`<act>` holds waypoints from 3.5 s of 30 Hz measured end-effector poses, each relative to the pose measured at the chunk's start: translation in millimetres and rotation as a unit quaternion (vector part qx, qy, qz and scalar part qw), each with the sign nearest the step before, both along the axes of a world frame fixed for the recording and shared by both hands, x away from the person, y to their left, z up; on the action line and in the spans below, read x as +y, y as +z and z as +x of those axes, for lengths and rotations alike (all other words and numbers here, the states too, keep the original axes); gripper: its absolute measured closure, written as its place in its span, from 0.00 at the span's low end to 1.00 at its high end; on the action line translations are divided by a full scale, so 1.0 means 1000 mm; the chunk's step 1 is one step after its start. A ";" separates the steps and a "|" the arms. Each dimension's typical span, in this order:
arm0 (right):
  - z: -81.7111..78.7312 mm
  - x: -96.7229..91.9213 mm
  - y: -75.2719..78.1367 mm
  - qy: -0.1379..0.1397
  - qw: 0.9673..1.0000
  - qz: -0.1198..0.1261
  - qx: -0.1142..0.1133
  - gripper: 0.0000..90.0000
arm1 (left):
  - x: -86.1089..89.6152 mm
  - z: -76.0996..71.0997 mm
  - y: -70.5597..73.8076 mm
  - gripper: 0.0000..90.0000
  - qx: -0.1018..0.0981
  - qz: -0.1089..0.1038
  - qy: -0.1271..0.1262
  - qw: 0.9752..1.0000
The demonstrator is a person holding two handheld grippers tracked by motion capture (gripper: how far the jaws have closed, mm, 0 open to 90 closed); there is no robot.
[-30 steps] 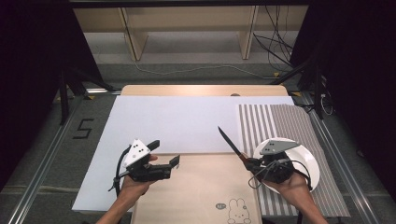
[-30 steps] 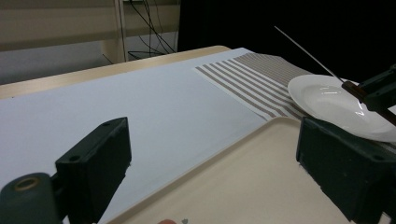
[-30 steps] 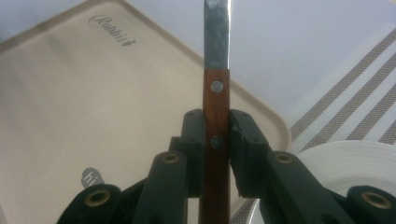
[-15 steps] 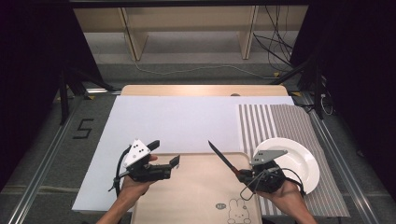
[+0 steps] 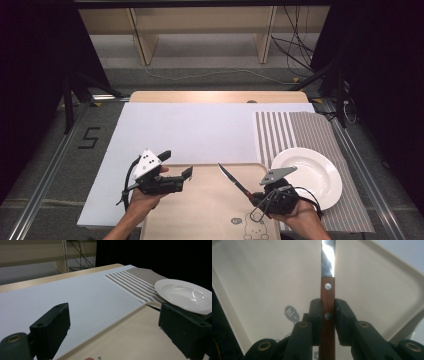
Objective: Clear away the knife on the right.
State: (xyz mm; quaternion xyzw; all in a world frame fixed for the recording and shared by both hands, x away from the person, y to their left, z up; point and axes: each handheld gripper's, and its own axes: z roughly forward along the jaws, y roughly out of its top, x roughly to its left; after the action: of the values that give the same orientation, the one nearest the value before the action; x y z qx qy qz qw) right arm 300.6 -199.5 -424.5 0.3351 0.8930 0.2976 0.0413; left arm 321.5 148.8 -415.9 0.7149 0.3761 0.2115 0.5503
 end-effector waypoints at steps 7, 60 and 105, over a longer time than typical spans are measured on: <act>-0.002 0.006 -0.009 0.018 0.999 -0.025 0.023 0.86 | 0.000 0.000 0.000 0.11 0.001 0.000 0.000 1.000; -0.015 0.056 -0.037 0.139 0.986 -0.086 -0.021 1.00 | -0.002 0.000 -0.001 0.11 0.002 0.004 -0.002 1.000; 0.009 0.011 -0.035 0.050 0.988 -0.146 -0.013 1.00 | -0.001 0.000 0.000 0.12 0.000 0.007 -0.002 1.000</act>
State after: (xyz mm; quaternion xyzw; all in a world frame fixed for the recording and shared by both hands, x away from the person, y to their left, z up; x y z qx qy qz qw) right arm 310.1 -188.6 -459.2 0.2765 0.9418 0.1700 0.0870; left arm 321.0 147.3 -416.3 0.7193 0.3729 0.2128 0.5461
